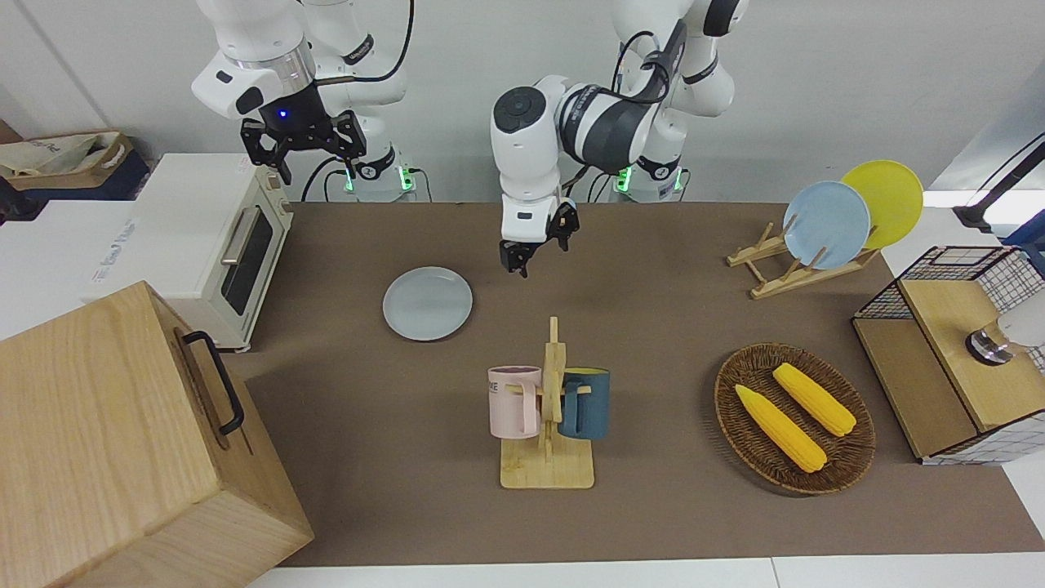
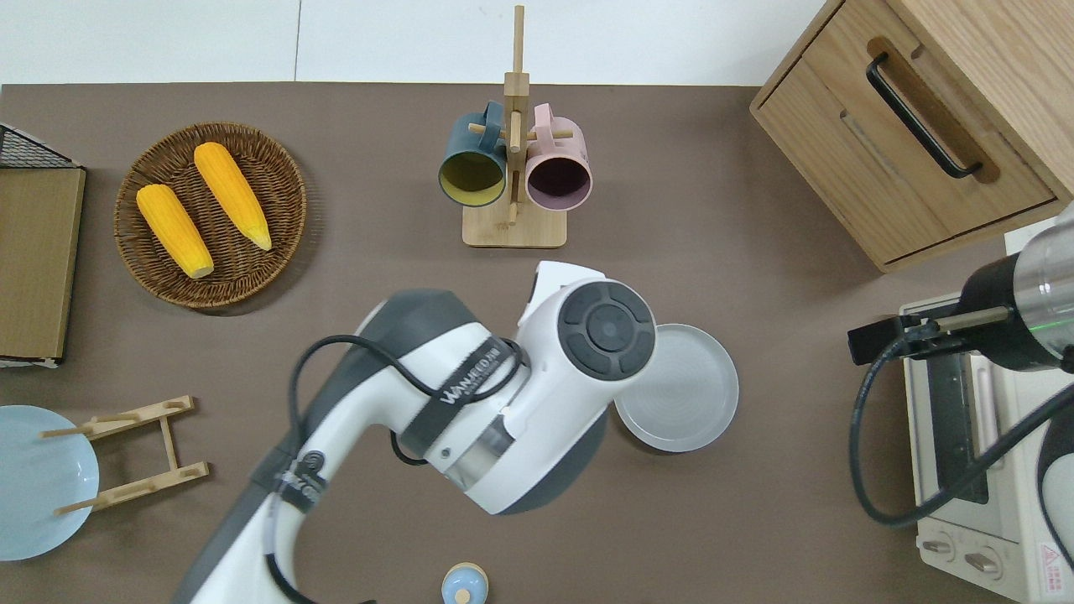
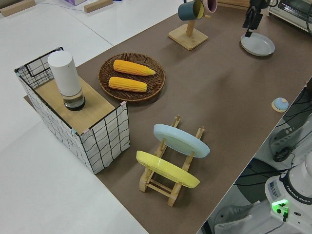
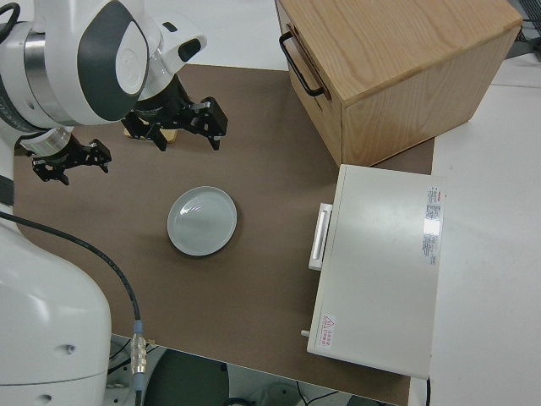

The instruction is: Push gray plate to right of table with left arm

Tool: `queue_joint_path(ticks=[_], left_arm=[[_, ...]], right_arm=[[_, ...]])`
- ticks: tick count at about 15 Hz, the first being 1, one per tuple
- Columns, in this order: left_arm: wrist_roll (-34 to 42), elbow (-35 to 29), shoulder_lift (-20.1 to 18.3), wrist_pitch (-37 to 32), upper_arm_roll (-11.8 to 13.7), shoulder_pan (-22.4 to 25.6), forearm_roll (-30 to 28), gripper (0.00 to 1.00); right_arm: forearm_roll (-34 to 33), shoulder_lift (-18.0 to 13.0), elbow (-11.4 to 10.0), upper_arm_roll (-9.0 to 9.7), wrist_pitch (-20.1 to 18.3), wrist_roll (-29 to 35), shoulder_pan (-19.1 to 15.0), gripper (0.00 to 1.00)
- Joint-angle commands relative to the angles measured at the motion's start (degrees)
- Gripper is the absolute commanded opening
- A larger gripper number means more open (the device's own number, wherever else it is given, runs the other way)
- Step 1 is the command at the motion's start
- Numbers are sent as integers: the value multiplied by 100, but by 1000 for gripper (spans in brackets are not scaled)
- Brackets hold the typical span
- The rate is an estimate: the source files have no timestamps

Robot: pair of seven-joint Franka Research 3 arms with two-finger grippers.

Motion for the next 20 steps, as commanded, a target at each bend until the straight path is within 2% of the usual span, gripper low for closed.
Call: queue_joint_path(ticks=[1, 4, 10, 17, 20], left_arm=[[1463, 527, -188, -662, -22, 576, -163, 995], [2545, 519, -592, -1005, -4, 1094, -435, 995], [4988, 528, -1269, -1463, -4, 2308, -523, 991], [6844, 484, -1674, -1840, 22, 3485, -541, 993], [7162, 405, -1727, -1867, 22, 3724, -541, 995]], right_arm=[[59, -17, 46, 77, -85, 14, -115, 983], [59, -17, 46, 77, -85, 14, -115, 983], [59, -17, 46, 86, -85, 5, -115, 983], [59, -17, 46, 77, -85, 14, -115, 983], [59, -17, 46, 77, -85, 5, -115, 983]])
